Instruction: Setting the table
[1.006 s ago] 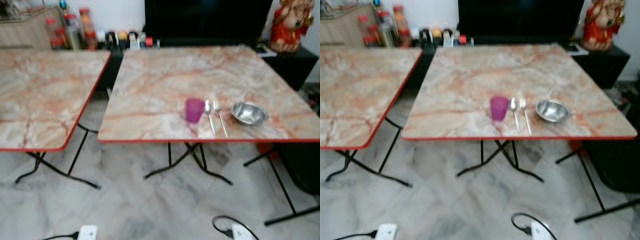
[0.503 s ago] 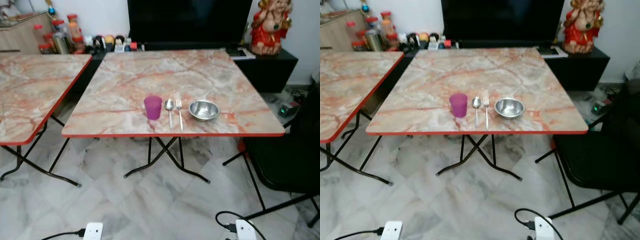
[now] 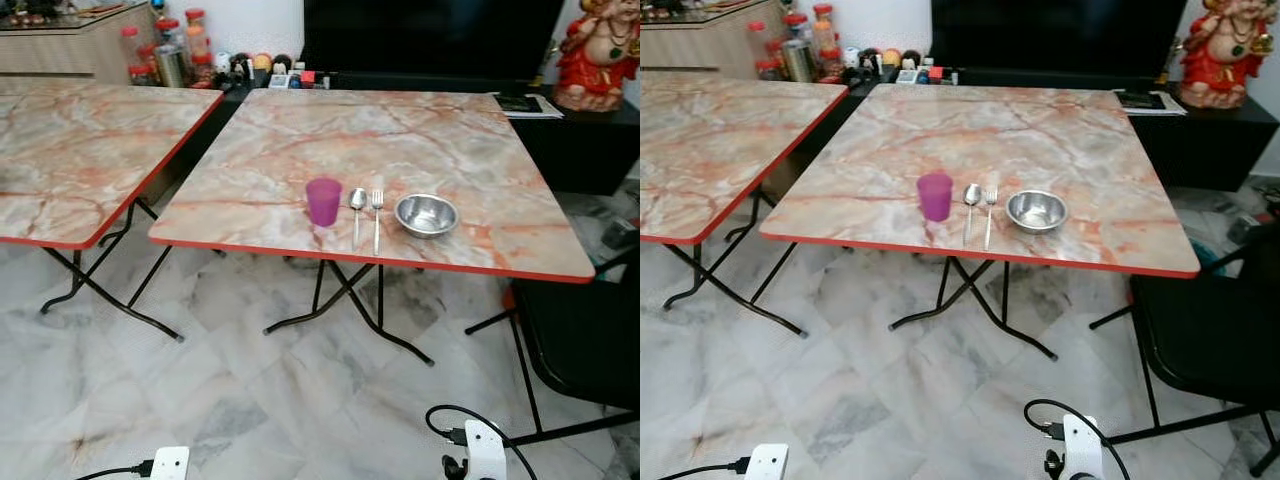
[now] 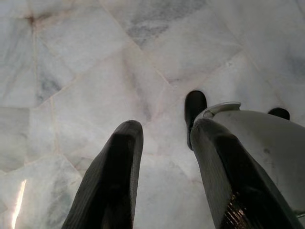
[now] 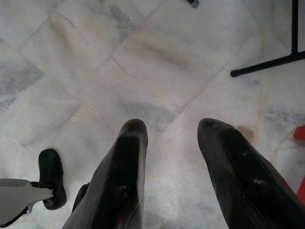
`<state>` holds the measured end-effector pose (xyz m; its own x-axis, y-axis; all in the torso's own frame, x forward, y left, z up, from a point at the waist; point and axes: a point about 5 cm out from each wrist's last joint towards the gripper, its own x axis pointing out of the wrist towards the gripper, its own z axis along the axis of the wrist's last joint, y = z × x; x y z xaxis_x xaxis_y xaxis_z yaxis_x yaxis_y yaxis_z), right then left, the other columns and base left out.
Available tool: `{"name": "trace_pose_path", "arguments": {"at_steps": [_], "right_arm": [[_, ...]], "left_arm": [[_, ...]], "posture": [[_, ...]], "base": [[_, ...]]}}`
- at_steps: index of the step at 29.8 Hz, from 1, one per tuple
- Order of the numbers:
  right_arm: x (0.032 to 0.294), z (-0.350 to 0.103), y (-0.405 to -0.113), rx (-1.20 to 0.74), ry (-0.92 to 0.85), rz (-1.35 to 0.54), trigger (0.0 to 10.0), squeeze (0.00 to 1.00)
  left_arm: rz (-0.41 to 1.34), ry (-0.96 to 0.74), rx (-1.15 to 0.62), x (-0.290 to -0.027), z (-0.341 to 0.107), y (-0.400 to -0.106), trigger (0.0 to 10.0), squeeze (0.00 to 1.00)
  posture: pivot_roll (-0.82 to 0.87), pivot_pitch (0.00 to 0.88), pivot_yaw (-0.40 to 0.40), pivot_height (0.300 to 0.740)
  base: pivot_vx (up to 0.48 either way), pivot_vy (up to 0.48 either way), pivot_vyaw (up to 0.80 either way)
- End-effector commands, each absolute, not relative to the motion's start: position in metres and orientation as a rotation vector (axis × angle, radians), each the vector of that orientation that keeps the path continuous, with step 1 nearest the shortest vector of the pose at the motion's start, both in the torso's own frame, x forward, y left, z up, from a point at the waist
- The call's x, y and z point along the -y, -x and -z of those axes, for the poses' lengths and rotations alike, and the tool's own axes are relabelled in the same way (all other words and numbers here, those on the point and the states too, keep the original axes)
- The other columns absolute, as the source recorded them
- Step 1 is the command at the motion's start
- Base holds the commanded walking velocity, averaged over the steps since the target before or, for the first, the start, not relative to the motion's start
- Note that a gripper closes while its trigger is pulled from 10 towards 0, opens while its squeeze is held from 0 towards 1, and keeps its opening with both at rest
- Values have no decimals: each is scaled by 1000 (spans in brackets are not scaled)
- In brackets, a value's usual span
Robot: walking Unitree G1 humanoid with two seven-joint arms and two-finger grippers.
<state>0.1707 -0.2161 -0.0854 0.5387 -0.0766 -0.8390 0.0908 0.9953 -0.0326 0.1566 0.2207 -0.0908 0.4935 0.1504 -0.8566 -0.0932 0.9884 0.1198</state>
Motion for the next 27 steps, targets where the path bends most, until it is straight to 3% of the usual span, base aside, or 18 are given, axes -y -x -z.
{"name": "trace_pose_path", "arguments": {"at_steps": [1, 27], "right_arm": [[214, 83, -176, -986, -6, 99, 10000, 0], [200, 89, -171, -1007, -42, 101, 10000, 0]], "left_arm": [[-161, -63, -1061, -225, 91, -153, 10000, 0], [-140, -66, -1080, -225, 94, -148, 10000, 0]], "posture": [[-36, 0, -8, 740], [-24, 0, -9, 740]], "base": [[251, 0, 675], [261, 0, 52]]}}
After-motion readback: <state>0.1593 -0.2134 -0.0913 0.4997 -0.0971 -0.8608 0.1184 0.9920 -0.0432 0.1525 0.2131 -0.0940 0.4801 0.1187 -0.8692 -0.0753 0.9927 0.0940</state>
